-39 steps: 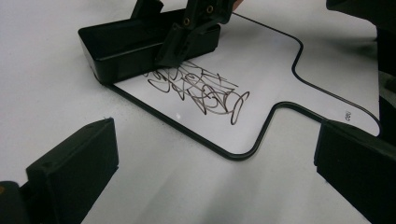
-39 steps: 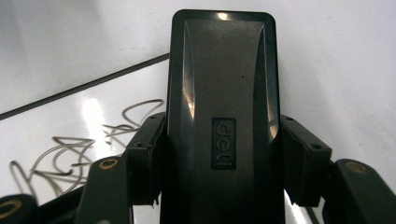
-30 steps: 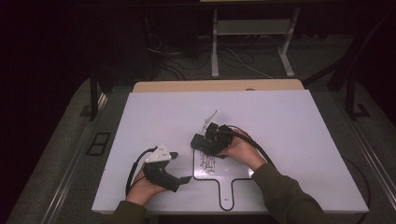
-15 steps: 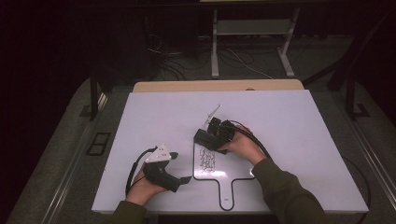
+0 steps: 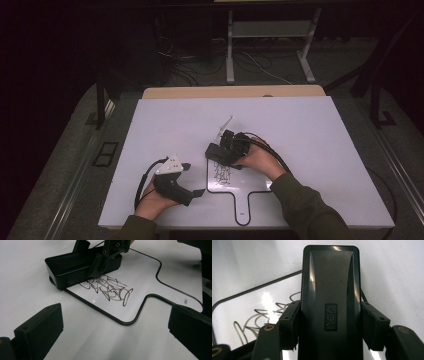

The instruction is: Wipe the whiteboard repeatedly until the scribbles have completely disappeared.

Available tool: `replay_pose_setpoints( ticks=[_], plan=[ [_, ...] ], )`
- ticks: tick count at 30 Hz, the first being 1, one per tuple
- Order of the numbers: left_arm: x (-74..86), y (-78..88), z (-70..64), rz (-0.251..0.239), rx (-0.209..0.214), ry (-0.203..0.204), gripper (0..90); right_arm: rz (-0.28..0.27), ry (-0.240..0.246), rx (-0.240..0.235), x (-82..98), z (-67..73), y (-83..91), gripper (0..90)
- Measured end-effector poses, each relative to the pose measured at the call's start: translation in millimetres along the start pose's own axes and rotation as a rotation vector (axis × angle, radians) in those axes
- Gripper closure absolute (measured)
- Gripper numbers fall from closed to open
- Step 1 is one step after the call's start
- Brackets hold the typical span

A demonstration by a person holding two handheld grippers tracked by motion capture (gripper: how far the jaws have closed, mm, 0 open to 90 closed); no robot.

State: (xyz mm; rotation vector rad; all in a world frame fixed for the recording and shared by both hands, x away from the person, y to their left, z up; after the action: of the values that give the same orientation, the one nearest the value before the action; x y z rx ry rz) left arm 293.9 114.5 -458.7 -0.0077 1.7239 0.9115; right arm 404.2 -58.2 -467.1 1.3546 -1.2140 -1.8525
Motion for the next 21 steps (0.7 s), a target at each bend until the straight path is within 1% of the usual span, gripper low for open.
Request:
replay_pose_setpoints(
  ticks=[4,7,8,9,13,15,17,18,19,20,21],
  plan=[
    [-0.1,0.2,-0.2,-0.001,0.0,0.0,0.0,-0.001,0.007,0.014,0.3,3.6,1.3,37.8],
    [-0.2,0.3,-0.2,-0.002,-0.001,0.001,0.0,-0.007,0.007,0.008,0.1,6.3,3.6,38.2],
    [-0.2,0.3,-0.2,-0.003,-0.001,0.001,0.0,-0.009,0.014,0.011,0.2,6.8,4.3,38.3],
    [-0.2,0.3,-0.2,-0.002,-0.001,0.001,0.0,-0.011,0.008,0.006,0.0,8.7,4.7,38.5],
    [-0.2,0.4,-0.1,-0.002,-0.001,0.0,0.0,-0.003,0.031,-0.017,-0.1,15.3,4.2,38.8],
    [-0.1,0.6,0.3,-0.001,-0.002,-0.001,0.0,0.004,0.034,-0.014,-0.5,17.2,4.4,38.9],
    [-0.1,0.6,0.2,-0.002,-0.002,-0.001,0.0,0.003,0.02,0.012,0.2,10.8,5.3,39.0],
    [-0.1,0.7,0.1,-0.001,-0.001,-0.003,0.0,0.003,0.02,0.012,0.2,10.8,5.3,39.0],
    [-0.1,0.6,0.0,-0.002,-0.002,-0.002,0.0,0.0,0.005,0.034,1.5,3.6,6.4,39.1],
    [-0.1,0.5,-0.1,-0.002,-0.001,-0.001,0.0,0.0,0.005,0.034,1.5,3.6,6.4,39.1],
    [0.0,0.2,-0.1,-0.001,0.0,0.0,0.0,-0.002,-0.006,0.046,2.1,-0.1,7.2,39.1]
  ],
)
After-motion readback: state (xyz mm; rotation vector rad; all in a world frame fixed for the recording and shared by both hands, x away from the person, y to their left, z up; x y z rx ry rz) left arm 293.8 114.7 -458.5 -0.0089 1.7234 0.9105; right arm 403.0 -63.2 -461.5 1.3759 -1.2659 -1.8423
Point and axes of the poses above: each handheld gripper's, and its own axes: y roughly backward along the jaws, x roughly out of its underside, z roughly to its left, the point moved 5 cm from there along -y, roughly forward along the jaws, and after that the axes turned 6 degrees about -x, right-handed, at the moved point
